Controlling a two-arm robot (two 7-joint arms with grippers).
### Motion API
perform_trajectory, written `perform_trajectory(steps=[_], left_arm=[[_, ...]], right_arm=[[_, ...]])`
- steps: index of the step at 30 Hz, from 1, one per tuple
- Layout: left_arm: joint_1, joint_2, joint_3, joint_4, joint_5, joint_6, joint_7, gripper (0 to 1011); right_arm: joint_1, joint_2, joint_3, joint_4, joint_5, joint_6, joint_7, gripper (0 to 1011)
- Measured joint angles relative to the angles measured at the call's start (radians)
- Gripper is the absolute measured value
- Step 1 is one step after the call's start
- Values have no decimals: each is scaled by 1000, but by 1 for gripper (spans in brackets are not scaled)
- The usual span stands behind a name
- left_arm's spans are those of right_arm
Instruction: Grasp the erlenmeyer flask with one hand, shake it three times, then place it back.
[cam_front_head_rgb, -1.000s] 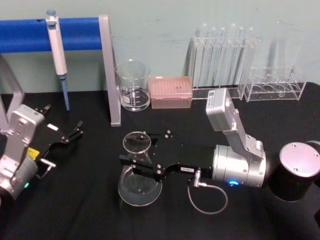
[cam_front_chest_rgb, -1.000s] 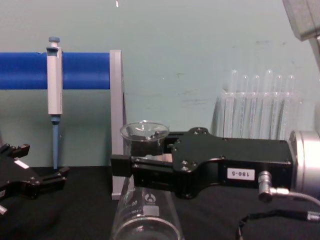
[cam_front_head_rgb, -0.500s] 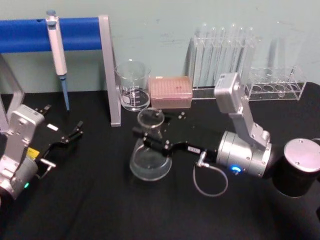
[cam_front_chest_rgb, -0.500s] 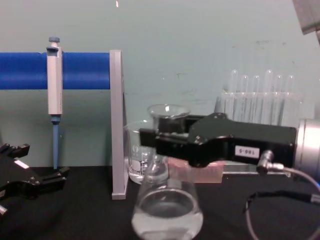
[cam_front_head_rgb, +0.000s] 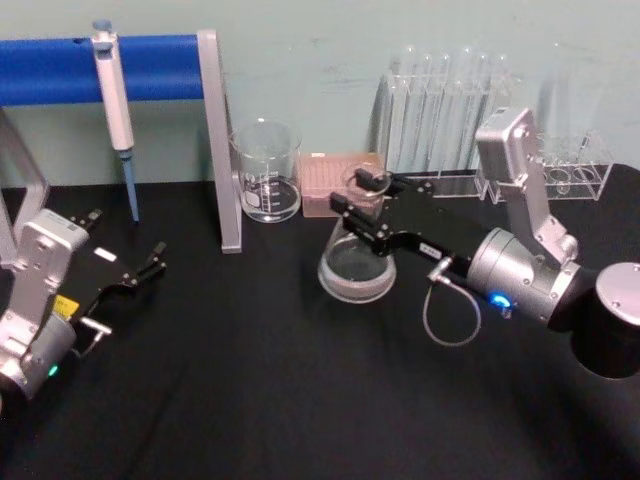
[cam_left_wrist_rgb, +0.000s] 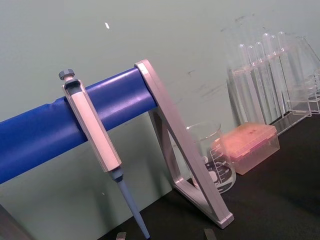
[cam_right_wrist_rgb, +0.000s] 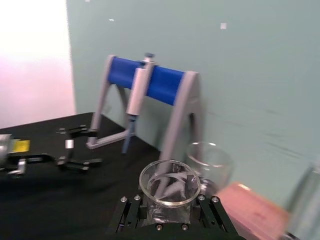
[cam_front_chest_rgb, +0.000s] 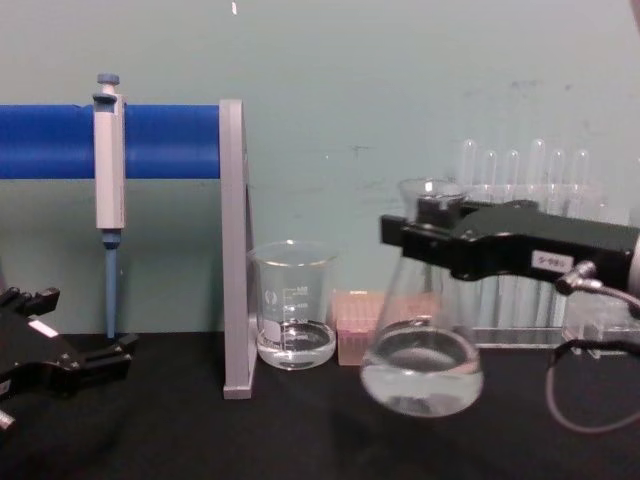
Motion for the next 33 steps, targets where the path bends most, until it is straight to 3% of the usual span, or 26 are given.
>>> perform_trajectory(steps=[19, 33], left_arm=[[0, 0, 0, 0, 0, 0, 0, 1001], [0, 0, 0, 0, 0, 0, 0, 1001]], right_arm=[[-36, -12, 126, 19, -41, 17, -106, 449], [-57, -23, 180, 17, -69, 31, -123, 449]])
